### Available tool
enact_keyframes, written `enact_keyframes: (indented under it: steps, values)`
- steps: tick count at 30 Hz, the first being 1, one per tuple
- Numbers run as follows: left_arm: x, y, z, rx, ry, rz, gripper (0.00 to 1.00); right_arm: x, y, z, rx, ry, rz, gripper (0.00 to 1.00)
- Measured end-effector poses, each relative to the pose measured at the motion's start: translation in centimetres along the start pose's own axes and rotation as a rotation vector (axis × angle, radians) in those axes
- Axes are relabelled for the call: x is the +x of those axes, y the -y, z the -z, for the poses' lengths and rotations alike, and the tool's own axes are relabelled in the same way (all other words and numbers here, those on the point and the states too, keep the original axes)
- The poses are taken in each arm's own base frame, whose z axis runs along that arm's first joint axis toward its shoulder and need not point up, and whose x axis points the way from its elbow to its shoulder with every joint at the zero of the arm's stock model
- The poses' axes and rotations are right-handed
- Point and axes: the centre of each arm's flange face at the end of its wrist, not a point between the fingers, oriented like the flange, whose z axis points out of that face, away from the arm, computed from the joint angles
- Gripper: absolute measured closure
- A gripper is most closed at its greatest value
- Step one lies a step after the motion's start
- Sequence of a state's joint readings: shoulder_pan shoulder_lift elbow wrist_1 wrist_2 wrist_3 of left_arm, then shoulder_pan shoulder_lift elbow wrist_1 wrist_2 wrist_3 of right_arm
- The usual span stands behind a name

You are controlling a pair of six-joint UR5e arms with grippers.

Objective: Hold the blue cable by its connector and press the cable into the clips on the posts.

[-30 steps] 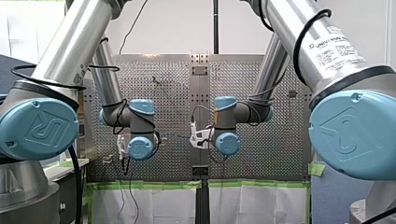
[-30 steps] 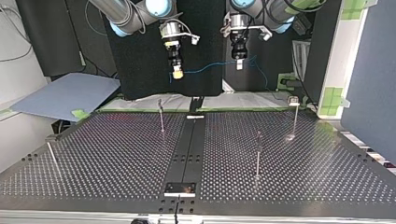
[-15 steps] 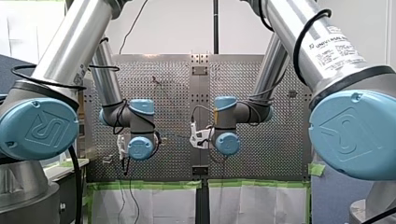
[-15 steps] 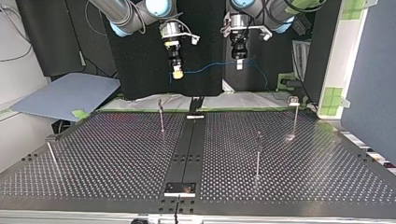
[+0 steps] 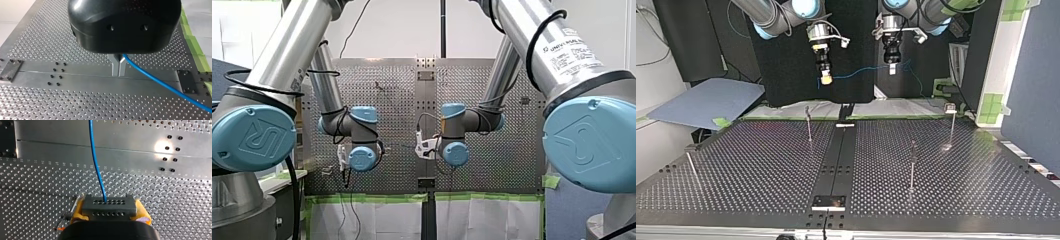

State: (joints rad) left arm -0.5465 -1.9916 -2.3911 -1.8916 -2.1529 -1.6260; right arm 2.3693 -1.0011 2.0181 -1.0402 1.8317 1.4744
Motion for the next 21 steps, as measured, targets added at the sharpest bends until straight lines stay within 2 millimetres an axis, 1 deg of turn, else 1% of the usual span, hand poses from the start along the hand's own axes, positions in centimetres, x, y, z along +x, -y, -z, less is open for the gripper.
enact_keyframes:
  steps: [6, 12, 16, 21]
  values:
    - [0.3, -0.3, -0.1, -0.012, -0.01, -0.013, 1.0, 0.0, 0.0, 0.0, 0.0, 0.0, 0.001, 1.0]
    - [2.1, -1.4, 0.2, -0.041, -0.076, -0.065, 1.0, 0.0, 0.0, 0.0, 0.0, 0.0, 0.001, 1.0]
    - [3.7, -1.8, 0.7, -0.045, -0.123, -0.096, 1.0, 0.0, 0.0, 0.0, 0.0, 0.0, 0.001, 1.0]
    - [4.4, -2.0, 1.0, -0.047, -0.143, -0.109, 1.0, 0.0, 0.0, 0.0, 0.0, 0.0, 0.001, 1.0]
